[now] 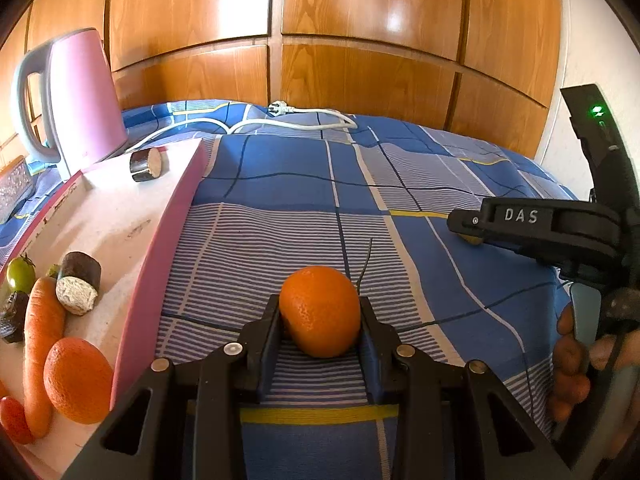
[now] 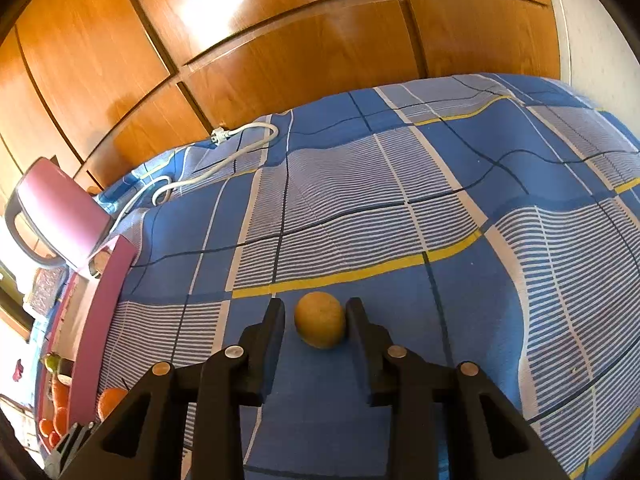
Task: Organize fruits
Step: 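Carry the orange with the left tool while the right tool carries the yellow ball to the tray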
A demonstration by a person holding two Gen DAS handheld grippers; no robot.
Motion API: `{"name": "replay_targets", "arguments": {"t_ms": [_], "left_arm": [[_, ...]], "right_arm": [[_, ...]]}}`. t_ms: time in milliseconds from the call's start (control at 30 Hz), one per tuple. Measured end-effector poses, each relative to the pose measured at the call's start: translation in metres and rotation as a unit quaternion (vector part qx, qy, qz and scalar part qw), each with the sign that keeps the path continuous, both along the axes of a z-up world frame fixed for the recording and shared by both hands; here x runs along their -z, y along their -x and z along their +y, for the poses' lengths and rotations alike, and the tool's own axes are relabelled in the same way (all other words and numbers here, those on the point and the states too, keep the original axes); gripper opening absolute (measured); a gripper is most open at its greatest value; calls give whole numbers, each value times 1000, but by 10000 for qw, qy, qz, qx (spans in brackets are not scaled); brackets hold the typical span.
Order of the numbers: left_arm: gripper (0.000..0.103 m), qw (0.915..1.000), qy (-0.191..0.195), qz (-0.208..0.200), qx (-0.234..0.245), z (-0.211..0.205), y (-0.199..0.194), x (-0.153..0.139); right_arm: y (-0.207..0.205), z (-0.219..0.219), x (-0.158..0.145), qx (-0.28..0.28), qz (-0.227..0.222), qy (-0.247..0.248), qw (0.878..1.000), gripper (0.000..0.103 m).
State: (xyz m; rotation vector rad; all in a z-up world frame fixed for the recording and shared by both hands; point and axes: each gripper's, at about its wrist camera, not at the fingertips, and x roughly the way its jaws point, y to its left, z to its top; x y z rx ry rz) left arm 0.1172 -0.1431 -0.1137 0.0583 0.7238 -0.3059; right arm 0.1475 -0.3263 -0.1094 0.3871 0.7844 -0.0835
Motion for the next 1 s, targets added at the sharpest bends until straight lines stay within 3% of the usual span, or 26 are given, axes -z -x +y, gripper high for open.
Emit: {"name": "replay_targets", "arguments": {"t_ms": [67, 367, 600, 1000], "left_arm": [[36, 10000, -1, 0, -1, 0, 0, 0], [35, 9998, -36, 214, 17, -1, -3, -3], [34, 9989, -9, 471, -7, 4, 8, -12], [34, 9998, 71, 156, 31, 18, 45, -43]], "right_arm": [[-1, 3, 0, 50, 59, 165, 9998, 26], [6, 10, 0, -183, 175, 307, 9992, 27], [23, 30, -3, -276, 268, 787, 9962, 27], [58, 64, -4, -625, 256, 957, 9931, 26]]}}
